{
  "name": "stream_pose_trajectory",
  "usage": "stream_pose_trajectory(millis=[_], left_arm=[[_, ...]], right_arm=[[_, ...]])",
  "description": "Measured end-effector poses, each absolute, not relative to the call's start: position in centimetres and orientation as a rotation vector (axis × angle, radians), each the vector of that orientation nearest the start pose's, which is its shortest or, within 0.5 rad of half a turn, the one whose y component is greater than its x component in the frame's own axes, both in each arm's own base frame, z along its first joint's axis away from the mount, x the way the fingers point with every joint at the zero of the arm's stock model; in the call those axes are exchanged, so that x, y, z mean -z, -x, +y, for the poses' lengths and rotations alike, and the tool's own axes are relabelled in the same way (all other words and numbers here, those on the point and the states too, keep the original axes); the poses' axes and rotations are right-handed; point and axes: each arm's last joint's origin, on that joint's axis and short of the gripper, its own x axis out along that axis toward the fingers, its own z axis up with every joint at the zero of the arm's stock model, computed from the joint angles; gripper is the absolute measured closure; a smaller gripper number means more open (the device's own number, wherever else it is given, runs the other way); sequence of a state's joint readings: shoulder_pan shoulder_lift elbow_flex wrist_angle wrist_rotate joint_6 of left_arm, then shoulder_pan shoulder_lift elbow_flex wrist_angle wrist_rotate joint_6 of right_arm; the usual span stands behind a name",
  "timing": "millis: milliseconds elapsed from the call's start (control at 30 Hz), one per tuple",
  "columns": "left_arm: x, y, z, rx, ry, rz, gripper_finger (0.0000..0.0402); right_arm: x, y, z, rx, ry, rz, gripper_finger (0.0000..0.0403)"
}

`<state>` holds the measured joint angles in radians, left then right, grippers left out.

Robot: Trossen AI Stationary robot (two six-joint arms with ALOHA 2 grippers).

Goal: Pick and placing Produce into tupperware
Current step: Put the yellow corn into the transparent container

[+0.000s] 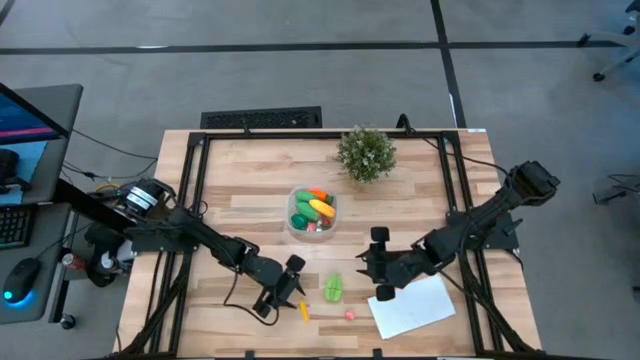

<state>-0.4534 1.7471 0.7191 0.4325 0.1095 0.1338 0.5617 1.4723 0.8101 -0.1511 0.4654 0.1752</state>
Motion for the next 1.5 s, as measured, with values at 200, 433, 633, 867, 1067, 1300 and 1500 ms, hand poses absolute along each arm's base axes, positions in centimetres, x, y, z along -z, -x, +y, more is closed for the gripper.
stream_pose_trajectory(millis=[200,433,633,867,1067,1300,1500], left_arm=[[-12.9,-29.2,-14.3,0.598,-0.23,0.559,0.021],[-13.0,-29.3,-14.3,0.601,-0.24,0.546,0.021],[-12.3,-29.6,-14.6,0.62,-0.263,0.503,0.021],[-10.6,-30.1,-14.7,0.633,-0.27,0.507,0.021],[-10.7,-30.1,-14.7,0.633,-0.275,0.492,0.021],[-10.8,-30.1,-14.8,0.638,-0.283,0.482,0.021],[-10.2,-30.3,-15.1,0.658,-0.276,0.455,0.021]], right_arm=[[-19.5,-24.8,14.8,-0.013,0.244,0.695,0.0254],[-19.5,-24.9,14.6,-0.008,0.241,0.695,0.0262],[-19.5,-24.9,14.6,-0.008,0.241,0.695,0.0264],[-19.5,-24.9,14.7,-0.01,0.242,0.696,0.0266],[-19.5,-24.8,14.7,-0.011,0.245,0.698,0.0268],[-19.5,-24.8,14.7,-0.01,0.244,0.699,0.027],[-19.5,-24.8,14.7,-0.011,0.243,0.698,0.0269]])
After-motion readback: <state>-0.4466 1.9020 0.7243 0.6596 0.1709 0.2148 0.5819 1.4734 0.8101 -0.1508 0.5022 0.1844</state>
